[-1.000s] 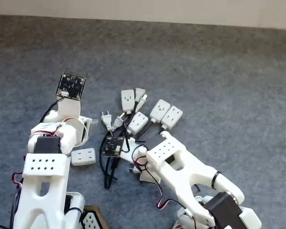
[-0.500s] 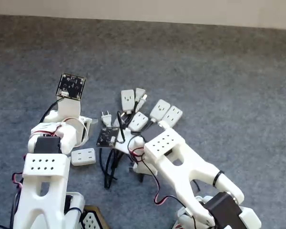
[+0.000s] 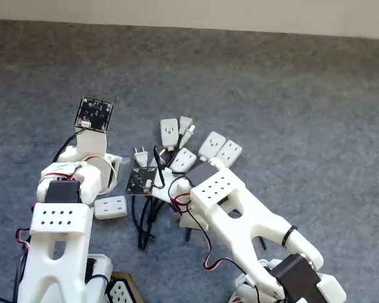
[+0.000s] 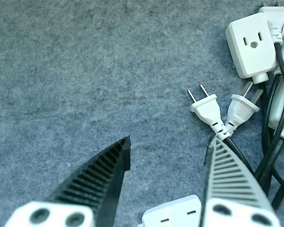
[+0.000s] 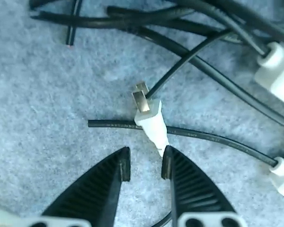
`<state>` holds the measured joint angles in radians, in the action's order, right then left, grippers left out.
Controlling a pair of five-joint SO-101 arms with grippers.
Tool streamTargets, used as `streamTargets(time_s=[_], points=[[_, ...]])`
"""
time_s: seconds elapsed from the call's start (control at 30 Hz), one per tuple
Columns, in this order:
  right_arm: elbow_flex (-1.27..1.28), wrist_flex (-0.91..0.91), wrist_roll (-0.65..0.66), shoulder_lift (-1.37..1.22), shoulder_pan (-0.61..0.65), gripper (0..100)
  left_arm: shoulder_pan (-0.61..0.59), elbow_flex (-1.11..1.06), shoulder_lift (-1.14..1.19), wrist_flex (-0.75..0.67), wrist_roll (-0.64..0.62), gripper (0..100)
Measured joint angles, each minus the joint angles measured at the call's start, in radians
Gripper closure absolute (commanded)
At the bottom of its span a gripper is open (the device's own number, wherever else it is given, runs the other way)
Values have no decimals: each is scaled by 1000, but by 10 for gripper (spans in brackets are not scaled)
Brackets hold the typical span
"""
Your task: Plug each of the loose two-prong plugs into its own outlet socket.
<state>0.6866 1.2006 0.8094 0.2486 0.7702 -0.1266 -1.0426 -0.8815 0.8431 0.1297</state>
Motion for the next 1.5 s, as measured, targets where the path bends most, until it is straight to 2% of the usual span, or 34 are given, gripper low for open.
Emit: streamTargets(time_s=[0.1,0.27,0.5,0.7,1.43,1.5], points=[[0,0,29,-2,-25,789,0,0,0,0,0,737],[0,-46,75,-75,-87,789,0,0,0,0,0,737],[0,-91,80,-112,-86,798,0,0,0,0,0,737],[5,-100,80,-112,-78,998,0,0,0,0,0,737],[78,-183,48,-114,-80,970,0,0,0,0,0,737],[78,-183,46,-114,-80,940,0,0,0,0,0,737]])
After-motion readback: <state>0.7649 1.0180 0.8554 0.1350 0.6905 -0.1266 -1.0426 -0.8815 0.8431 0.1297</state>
